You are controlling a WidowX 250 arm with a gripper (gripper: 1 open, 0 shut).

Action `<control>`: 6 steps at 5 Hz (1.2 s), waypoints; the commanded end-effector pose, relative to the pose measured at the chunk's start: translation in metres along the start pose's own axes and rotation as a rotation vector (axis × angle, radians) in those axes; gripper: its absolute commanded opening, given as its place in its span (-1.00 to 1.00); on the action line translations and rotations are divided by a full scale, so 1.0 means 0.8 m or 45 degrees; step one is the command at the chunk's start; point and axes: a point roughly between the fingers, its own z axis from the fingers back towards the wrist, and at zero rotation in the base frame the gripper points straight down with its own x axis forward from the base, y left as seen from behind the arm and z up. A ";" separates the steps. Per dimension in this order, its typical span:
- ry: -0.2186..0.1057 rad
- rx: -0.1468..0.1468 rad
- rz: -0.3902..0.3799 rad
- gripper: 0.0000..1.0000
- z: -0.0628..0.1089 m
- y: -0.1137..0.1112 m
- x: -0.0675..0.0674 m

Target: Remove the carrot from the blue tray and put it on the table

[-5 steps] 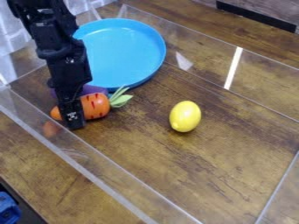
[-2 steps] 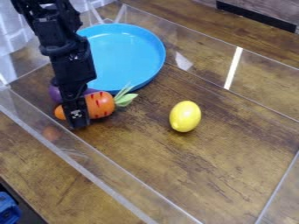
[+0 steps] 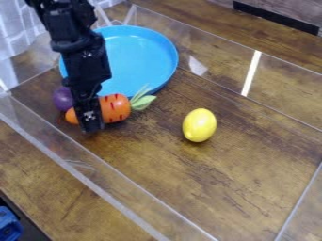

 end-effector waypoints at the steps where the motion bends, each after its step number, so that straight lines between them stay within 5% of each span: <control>1: -0.053 0.081 -0.038 -1.00 0.027 0.010 0.024; 6: -0.036 0.094 -0.080 -1.00 0.020 0.019 0.051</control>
